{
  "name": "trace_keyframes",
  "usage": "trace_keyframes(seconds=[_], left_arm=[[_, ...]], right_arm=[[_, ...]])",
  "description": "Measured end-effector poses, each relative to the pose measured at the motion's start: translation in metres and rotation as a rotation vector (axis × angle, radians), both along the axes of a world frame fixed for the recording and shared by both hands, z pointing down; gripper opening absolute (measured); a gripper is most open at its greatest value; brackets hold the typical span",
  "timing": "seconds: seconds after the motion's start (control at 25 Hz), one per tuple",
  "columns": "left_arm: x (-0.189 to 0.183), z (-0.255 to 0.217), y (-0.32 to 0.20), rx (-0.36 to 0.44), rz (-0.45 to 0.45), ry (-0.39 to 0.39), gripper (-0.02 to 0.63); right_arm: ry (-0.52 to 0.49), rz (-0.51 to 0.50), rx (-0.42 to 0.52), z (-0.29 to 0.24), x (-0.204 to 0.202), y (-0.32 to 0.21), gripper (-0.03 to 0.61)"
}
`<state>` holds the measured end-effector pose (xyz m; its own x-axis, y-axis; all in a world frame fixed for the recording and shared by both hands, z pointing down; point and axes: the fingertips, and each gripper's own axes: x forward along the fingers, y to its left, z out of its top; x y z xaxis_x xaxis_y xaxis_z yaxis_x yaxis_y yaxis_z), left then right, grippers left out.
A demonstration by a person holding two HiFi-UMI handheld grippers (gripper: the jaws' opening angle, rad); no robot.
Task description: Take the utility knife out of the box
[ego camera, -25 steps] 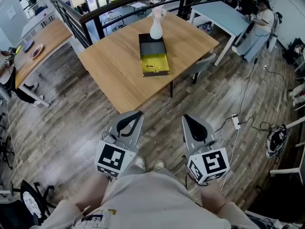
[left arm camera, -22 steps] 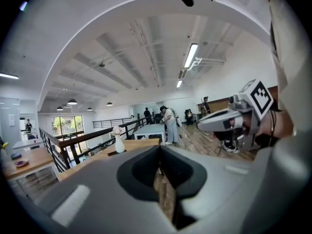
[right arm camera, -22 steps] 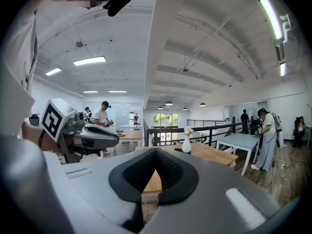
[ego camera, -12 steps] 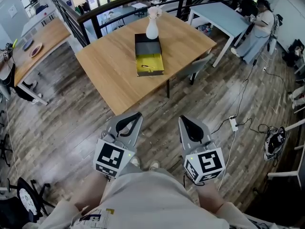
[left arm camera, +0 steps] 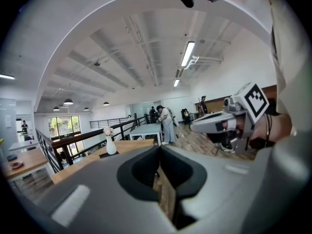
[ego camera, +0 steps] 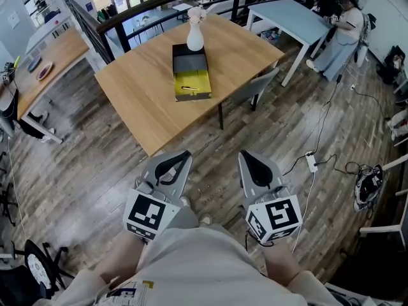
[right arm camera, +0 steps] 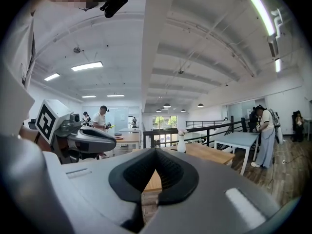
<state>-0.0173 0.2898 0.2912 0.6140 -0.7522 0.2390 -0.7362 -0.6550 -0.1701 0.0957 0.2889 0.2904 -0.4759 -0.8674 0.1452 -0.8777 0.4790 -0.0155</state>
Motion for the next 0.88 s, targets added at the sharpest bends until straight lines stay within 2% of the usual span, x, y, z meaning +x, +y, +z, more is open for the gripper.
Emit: trace_keyframes(seconds=[0.16, 0.44, 0.64, 0.88], left_arm=[[0.007, 0.001, -0.004, 0.010, 0.020, -0.011, 0.003], [-0.009, 0.014, -0.031, -0.005, -0.008, -0.011, 0.003], [-0.022, 0.018, -0.060, -0.001, -0.007, -0.019, 0.003], [-0.028, 0.023, -0.122, -0.015, -0.007, -0.014, 0.003]], right_arm=[[0.000, 0.005, -0.008, 0.005, 0.006, -0.004, 0.000], [0.021, -0.016, -0.030, 0.017, -0.004, -0.026, 0.000], [0.041, -0.034, -0.018, 0.016, -0.021, -0.060, 0.000], [0.051, -0.043, -0.032, 0.020, -0.032, -0.118, 0.000]])
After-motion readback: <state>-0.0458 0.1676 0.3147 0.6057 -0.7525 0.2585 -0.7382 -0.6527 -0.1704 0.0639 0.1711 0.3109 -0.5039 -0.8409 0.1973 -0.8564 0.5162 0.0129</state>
